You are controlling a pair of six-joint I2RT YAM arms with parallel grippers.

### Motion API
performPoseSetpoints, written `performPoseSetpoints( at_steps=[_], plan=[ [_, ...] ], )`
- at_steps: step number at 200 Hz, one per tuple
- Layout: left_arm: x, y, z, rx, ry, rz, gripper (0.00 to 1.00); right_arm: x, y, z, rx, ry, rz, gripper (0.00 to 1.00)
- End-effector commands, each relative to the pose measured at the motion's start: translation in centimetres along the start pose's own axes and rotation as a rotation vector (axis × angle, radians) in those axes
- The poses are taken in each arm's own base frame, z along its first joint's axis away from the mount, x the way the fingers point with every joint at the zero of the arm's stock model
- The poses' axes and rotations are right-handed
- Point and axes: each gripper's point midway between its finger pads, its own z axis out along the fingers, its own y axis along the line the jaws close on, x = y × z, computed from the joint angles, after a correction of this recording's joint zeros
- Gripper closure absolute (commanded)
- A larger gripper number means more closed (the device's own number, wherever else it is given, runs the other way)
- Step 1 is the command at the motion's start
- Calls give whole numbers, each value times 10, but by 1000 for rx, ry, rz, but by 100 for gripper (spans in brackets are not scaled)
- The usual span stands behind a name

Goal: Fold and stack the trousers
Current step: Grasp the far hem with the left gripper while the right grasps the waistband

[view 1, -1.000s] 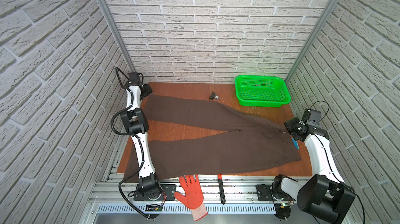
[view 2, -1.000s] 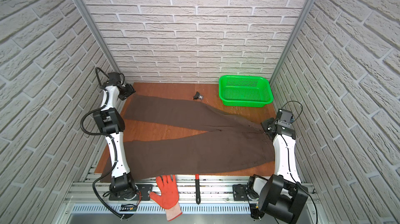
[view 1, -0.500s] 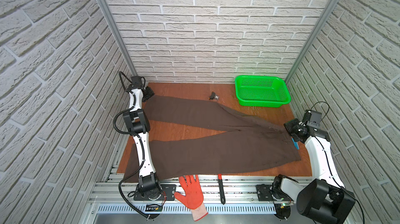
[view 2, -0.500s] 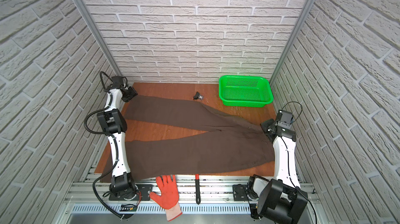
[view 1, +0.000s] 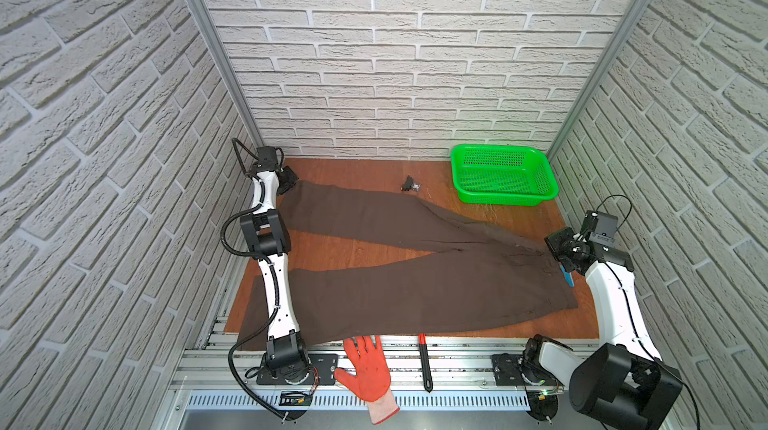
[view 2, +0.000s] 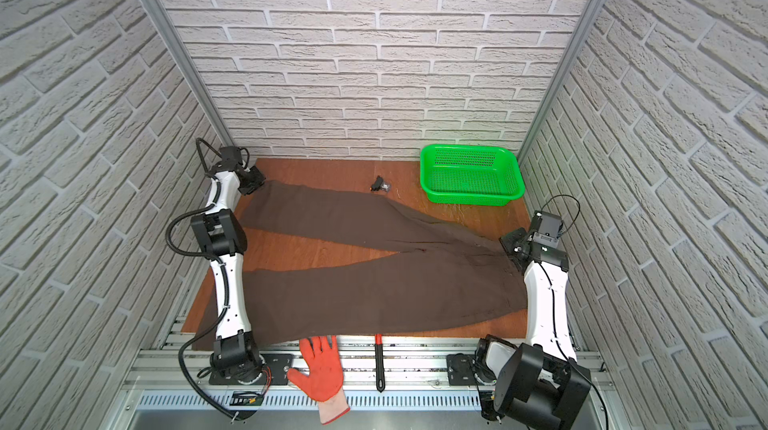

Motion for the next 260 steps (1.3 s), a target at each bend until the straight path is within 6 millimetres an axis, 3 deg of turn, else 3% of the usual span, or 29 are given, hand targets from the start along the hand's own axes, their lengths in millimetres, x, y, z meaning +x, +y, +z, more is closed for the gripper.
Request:
performPoseSetpoints(
  at_steps=[1, 34, 53, 87, 112, 147, 179, 213, 260],
  plan=[
    [3, -2, 1, -13, -4, 9, 97, 0, 3, 1, -16, -9, -12, 95],
    [-31, -18, -33, 2, -131, 23, 100, -12, 16, 0, -51, -34, 39, 95],
    [-57, -24, -60, 20, -227, 31, 100, -31, 35, -4, -93, -69, 91, 95],
    [-93, -1, -111, 48, -350, -97, 100, -68, 73, -4, -169, -87, 177, 95],
    [-115, 27, -161, 85, -478, -183, 100, -99, 77, 8, -177, -128, 258, 95],
    [-119, 64, -205, 103, -532, -255, 100, -117, 85, 23, -206, -81, 308, 95],
    [-114, 92, -237, 108, -591, -303, 100, -123, 77, 27, -181, -76, 333, 95],
    [-106, 105, -263, 112, -631, -308, 100, -130, 67, 26, -167, -89, 349, 95],
    [-96, 114, -299, 148, -685, -358, 100, -145, 71, 14, -177, -78, 368, 95]
  ],
)
